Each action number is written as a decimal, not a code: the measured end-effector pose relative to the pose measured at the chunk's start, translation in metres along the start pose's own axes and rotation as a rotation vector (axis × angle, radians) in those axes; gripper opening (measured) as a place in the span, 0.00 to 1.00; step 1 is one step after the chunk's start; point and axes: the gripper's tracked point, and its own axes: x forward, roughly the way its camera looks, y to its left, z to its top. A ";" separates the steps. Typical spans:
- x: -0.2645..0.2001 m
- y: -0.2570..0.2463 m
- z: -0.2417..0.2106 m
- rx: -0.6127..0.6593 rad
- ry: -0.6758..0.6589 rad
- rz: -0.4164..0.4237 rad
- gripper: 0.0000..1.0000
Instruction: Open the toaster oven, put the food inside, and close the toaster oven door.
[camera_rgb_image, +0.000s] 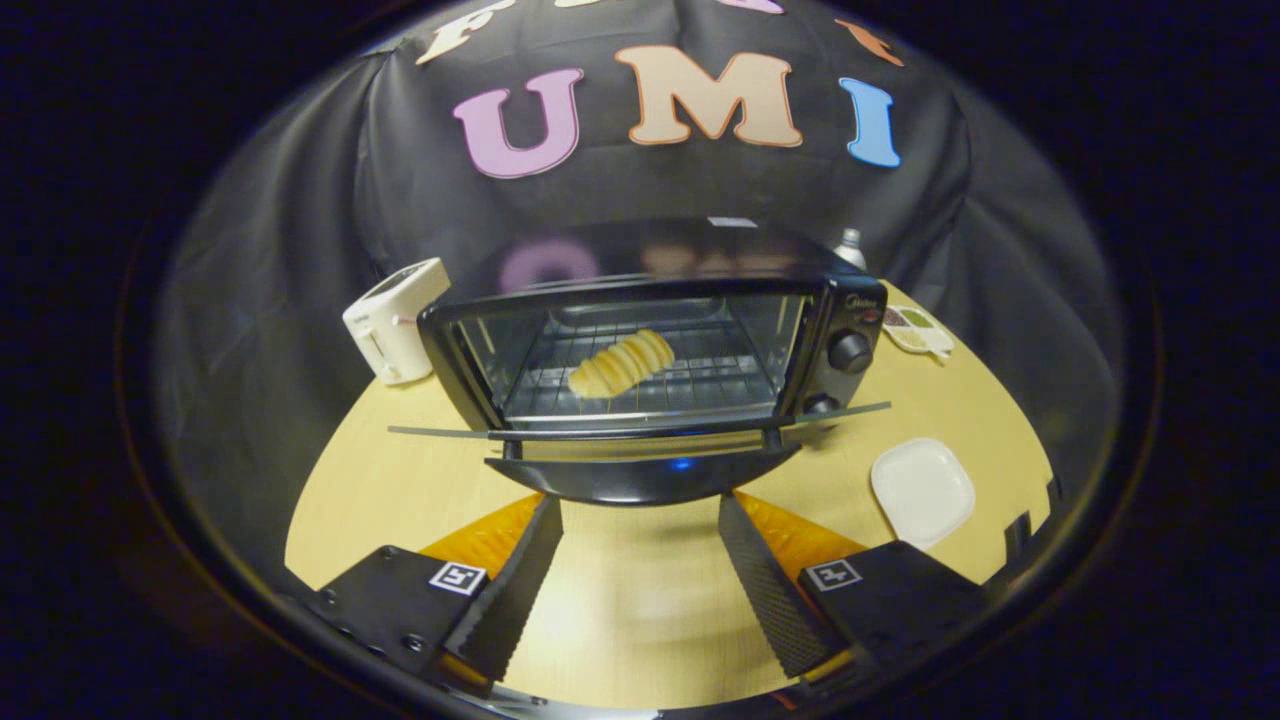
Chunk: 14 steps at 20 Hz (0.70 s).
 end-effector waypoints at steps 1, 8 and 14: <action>0.002 0.001 0.007 0.010 -0.010 0.000 1.00; 0.009 -0.001 0.041 0.075 -0.067 -0.004 0.99; -0.008 -0.004 0.077 0.059 -0.145 0.003 0.99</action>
